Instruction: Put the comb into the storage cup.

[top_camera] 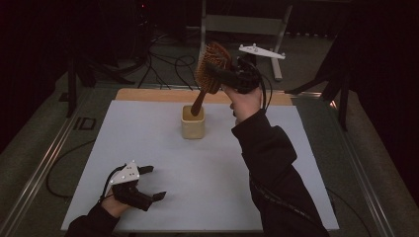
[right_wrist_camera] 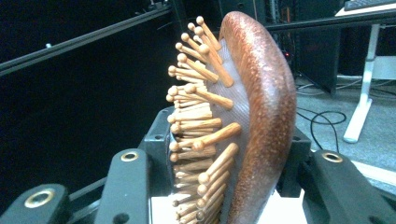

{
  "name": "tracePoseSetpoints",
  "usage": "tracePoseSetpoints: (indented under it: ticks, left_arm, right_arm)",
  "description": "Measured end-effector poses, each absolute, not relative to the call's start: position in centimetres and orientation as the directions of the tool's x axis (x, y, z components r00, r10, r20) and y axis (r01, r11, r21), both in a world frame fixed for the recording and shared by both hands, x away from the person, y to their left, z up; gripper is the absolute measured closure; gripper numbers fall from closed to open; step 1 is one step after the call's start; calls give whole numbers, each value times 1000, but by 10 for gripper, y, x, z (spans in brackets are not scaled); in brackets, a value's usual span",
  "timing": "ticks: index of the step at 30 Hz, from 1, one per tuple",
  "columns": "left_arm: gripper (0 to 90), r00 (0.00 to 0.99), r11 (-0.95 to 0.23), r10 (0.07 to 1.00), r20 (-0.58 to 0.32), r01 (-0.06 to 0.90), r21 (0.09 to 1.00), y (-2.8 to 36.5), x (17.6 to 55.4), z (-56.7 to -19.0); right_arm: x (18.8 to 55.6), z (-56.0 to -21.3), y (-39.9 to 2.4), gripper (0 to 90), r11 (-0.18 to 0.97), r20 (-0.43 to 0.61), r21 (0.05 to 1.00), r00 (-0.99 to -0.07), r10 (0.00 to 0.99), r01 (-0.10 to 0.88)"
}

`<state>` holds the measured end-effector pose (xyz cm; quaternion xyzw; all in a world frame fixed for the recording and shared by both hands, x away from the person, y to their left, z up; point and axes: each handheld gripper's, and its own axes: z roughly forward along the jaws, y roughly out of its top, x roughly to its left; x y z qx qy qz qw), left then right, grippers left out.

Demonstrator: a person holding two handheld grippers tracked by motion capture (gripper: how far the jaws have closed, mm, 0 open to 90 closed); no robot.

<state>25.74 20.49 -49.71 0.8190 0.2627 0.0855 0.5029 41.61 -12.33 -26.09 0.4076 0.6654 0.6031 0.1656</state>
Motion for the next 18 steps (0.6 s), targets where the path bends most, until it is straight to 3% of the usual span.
tracePoseSetpoints:
  ticks: [18]
  left_arm:
    - [0, 847, -352, 519, -116, 335, 874, 206, 258, -497]
  right_arm:
    - [454, -283, -114, 518, -74, 265, 939, -571, 777, 335]
